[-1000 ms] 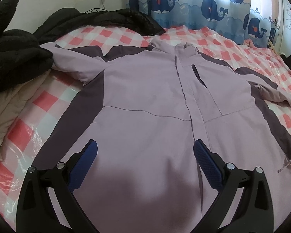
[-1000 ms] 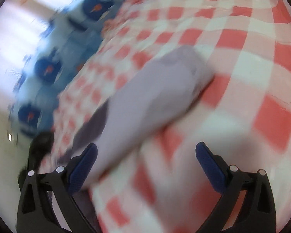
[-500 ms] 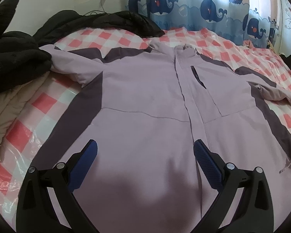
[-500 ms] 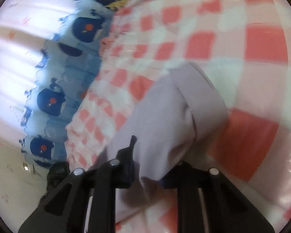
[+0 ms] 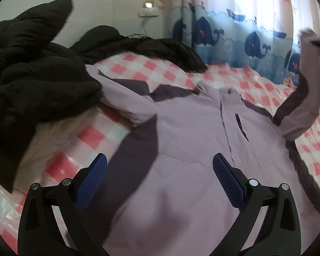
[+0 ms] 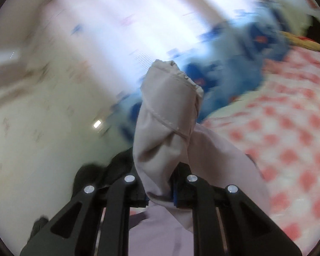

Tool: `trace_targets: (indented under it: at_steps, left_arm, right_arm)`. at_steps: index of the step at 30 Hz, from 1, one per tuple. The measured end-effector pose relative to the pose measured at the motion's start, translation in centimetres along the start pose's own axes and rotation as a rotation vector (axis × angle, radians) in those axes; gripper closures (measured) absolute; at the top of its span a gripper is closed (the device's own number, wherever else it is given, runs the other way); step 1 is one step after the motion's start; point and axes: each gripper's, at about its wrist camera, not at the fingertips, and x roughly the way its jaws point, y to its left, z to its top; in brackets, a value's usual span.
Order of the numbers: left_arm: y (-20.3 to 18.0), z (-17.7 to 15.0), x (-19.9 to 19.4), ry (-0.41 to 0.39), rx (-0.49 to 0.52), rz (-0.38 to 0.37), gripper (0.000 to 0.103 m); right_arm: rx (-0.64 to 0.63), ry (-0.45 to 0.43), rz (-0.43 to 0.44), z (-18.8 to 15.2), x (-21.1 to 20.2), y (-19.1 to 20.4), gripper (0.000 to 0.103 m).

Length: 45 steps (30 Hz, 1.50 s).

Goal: Fold large clothes

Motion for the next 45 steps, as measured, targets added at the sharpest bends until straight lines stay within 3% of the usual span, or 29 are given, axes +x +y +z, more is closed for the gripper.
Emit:
trace_targets:
  at_steps: [4, 6, 11, 13, 15, 16, 17, 18, 19, 23, 26, 29, 32, 34, 36, 39, 41, 45]
  left_arm:
    - [2.8, 0.6, -0.3, 0.008, -0.063, -0.019, 0.008]
    - [4.1, 0.8, -0.2, 0.017, -0.087, -0.024, 0.008]
    - [6.0, 1.2, -0.3, 0.016, -0.118, -0.026, 0.008]
    - [6.6, 1.2, -0.2, 0.02, -0.138, -0.032, 0.008]
    - [7.1, 1.2, 0.0, 0.022, -0.154, -0.037, 0.008]
    - [7.2, 1.2, 0.0, 0.022, -0.154, -0.037, 0.008]
    - [7.2, 1.1, 0.1, 0.023, -0.152, -0.037, 0.008]
    - [7.1, 1.1, 0.2, 0.024, -0.149, -0.036, 0.008]
    - [6.9, 1.0, 0.4, 0.027, -0.143, -0.037, 0.008]
    - [5.1, 0.7, 0.9, 0.027, -0.084, -0.05, 0.008]
    - [3.2, 0.2, 1.2, 0.048, -0.038, -0.094, 0.008]
    - [0.5, 1.9, 2.0, 0.06, -0.01, -0.14, 0.008]
    - [-2.3, 8.3, 4.1, 0.042, -0.024, -0.236, 0.008]
    - [-3.0, 14.2, 8.4, 0.1, -0.061, -0.246, 0.008]
    - [-2.2, 18.5, 12.9, 0.171, -0.108, -0.219, 0.008]
    - [4.2, 23.2, 19.1, 0.177, -0.164, -0.101, 0.008]
    - [9.6, 23.9, 20.2, 0.138, -0.157, -0.039, 0.008]
    - [20.7, 23.4, 19.8, 0.098, -0.113, 0.008, 0.008]
  right_arm:
    - [-0.086, 0.117, 0.075, -6.0, 7.5, 8.9, 0.087]
    - [-0.119, 0.208, 0.093, -11.3, 12.1, 12.3, 0.087]
    - [-0.146, 0.431, 0.052, -25.6, 20.5, 14.5, 0.085]
    - [-0.142, 0.526, -0.003, -30.8, 23.4, 13.7, 0.077]
    - [-0.143, 0.67, -0.048, -36.5, 26.1, 12.3, 0.039]
    - [-0.135, 0.733, -0.055, -38.6, 26.8, 11.9, 0.038]
    - [-0.153, 0.743, -0.057, -39.6, 26.8, 11.9, 0.034]
    - [-0.199, 0.72, -0.04, -40.2, 26.2, 12.5, 0.023]
    - [-0.219, 0.72, -0.008, -40.3, 25.8, 12.8, 0.018]
    - [-0.211, 0.706, 0.158, -37.7, 19.1, 13.7, 0.017]
    - [-0.183, 0.626, 0.145, -35.0, 11.7, 10.7, 0.012]
    - [-0.153, 0.527, 0.042, -33.2, 5.0, 4.5, 0.011]
    - [-0.025, 0.525, -0.007, -33.9, 3.2, -1.8, 0.011]
    - [0.07, 0.467, 0.1, -34.3, 2.2, -4.3, 0.011]
    - [0.1, 0.431, 0.141, -34.5, 1.7, -4.6, 0.011]
    - [0.072, 0.439, 0.126, -34.8, 1.9, -4.2, 0.01]
    - [0.071, 0.435, 0.14, -34.8, 1.9, -4.1, 0.009]
    - [0.082, 0.434, 0.15, -34.8, 1.8, -4.5, 0.009]
